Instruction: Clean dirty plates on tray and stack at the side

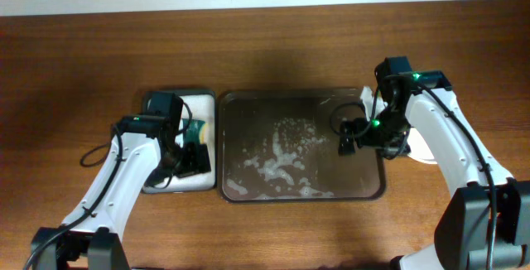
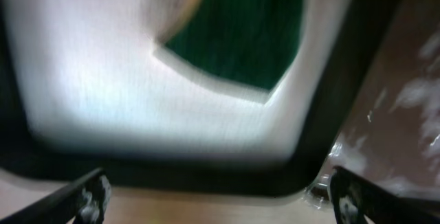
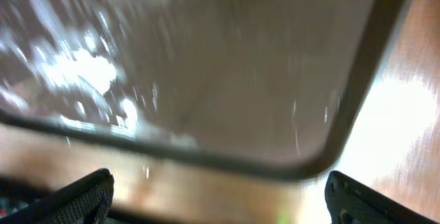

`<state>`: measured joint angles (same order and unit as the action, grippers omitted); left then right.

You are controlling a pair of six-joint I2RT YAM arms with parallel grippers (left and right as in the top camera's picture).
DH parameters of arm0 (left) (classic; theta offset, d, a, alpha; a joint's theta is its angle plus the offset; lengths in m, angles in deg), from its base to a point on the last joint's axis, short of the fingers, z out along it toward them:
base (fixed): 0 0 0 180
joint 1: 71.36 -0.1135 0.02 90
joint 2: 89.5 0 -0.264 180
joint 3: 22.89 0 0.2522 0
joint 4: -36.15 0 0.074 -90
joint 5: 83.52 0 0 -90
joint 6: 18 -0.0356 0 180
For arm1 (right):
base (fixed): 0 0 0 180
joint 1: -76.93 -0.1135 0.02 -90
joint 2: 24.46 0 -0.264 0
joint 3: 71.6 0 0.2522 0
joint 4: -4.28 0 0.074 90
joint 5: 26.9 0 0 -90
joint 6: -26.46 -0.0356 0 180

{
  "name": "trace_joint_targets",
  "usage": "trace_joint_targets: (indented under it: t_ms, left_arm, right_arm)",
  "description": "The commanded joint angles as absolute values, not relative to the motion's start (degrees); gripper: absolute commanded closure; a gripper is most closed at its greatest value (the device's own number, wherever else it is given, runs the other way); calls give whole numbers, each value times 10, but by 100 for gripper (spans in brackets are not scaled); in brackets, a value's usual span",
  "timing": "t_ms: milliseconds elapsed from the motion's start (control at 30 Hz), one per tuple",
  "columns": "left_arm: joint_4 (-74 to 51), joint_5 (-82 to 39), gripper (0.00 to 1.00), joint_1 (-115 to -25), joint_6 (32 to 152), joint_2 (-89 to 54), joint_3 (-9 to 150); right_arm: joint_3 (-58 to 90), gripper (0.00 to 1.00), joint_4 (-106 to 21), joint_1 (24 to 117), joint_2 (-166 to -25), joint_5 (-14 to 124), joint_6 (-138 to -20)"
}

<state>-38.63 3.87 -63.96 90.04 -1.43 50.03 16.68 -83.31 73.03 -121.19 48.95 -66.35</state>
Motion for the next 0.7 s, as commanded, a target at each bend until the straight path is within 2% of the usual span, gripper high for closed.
trace_joint_targets:
  t_ms: [0,167,367,467,667]
  left_arm:
    - [-434,26,1,-642,908,-33,500]
    - [-456,22,0,-642,908,-165,475]
    - [-353,46,1,-642,876,-505,397]
    - [-339,66,0,-643,877,-619,388]
    - [-340,65,1,-642,877,-669,388]
  right_arm:
    - [173,1,-881,727,-1212,501,-660]
    - [134,1,-866,718,-1095,499,-658]
    - [39,1,-733,686,-751,549,-659]
    - [21,1,-718,687,-607,568,-658]
    - [21,1,-719,687,-481,567,-658]
